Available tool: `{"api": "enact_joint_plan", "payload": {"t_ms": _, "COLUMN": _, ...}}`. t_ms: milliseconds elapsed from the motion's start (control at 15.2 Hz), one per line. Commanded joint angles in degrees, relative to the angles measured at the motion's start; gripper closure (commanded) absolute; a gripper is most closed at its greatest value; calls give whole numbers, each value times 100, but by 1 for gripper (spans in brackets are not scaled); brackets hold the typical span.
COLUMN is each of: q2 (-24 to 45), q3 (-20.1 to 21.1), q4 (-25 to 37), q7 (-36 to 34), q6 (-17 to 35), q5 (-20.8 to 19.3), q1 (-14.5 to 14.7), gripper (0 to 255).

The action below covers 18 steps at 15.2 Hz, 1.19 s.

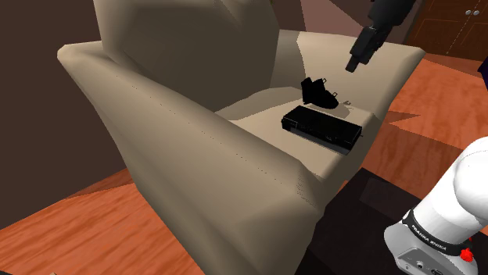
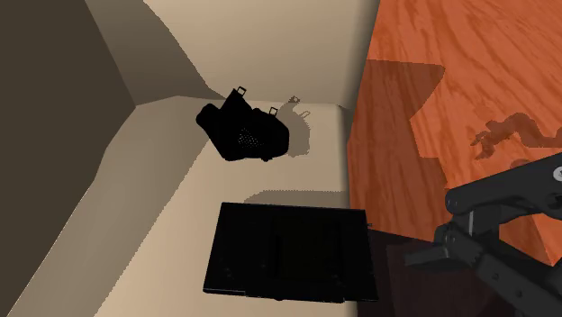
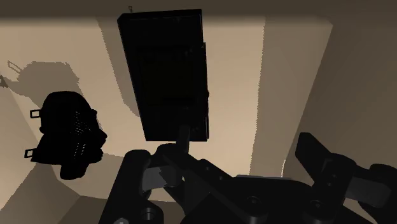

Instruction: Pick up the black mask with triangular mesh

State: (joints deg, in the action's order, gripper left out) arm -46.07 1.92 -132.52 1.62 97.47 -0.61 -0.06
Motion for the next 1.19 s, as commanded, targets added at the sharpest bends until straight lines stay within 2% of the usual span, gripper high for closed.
{"api": "enact_joint_plan", "payload": {"t_ms": 0, "q2": 0, "q3": 0, "q4": 0, "q7": 0, "q6": 0, "q5": 0, "q1": 0, "gripper": 0}}
{"api": "enact_joint_plan", "payload": {"t_ms": 528, "q2": 1582, "q3": -474, "q4": 611, "q7": 174, "q6": 641, "q5": -147, "q1": -307, "gripper": 0}}
{"api": "enact_joint_plan", "payload": {"t_ms": 1122, "q2": 3457, "q3": -977, "q4": 1732, "q7": 410, "q6": 1015, "q5": -70, "q1": -578, "gripper": 0}}
